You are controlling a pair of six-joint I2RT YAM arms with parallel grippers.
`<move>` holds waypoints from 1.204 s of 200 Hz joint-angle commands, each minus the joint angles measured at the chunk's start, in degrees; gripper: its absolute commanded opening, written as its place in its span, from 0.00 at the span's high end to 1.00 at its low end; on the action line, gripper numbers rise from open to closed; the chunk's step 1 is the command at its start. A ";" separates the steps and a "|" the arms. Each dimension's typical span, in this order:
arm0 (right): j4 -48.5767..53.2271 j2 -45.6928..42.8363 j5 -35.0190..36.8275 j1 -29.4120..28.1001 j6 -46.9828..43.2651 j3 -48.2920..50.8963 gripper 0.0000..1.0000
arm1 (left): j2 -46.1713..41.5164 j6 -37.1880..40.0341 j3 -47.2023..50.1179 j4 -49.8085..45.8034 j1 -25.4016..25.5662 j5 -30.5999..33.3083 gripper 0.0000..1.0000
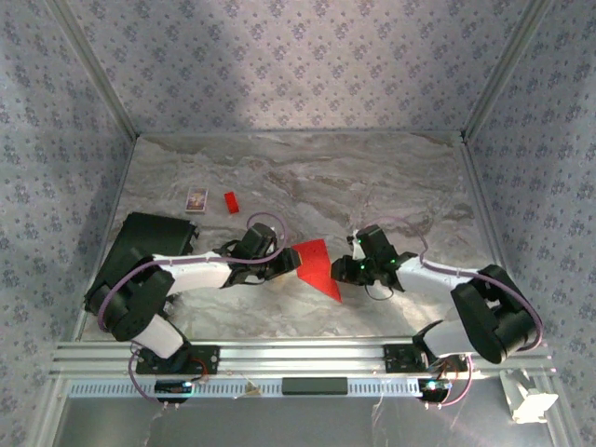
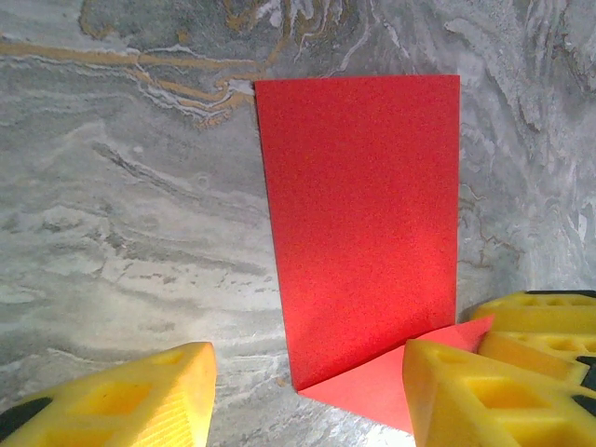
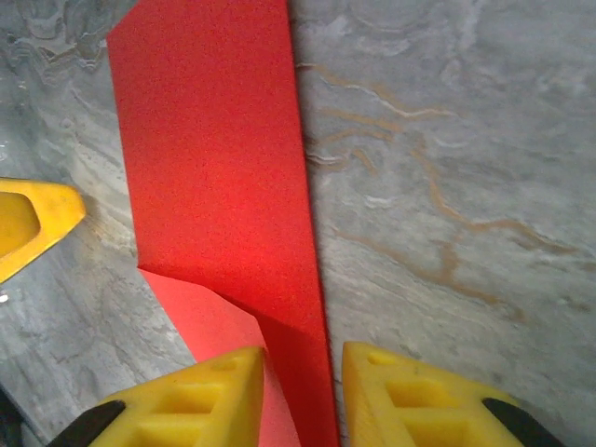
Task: Fold a paper plane with a square sheet of paper (pick it up from the middle)
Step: Third fold the triangle at the center of the table, then fourth fold the wing at the center of the table.
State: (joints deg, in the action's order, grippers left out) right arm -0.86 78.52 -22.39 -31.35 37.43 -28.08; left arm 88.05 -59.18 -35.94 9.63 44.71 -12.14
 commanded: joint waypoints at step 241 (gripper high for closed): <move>-7.35 0.43 -10.39 4.79 -0.15 1.03 0.94 | 3.16 -0.91 -3.23 3.56 -1.27 -6.62 0.43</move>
State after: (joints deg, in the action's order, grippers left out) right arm -5.78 80.01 -30.81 -27.22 35.20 -28.47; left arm 89.47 -59.64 -36.49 10.79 43.86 -15.84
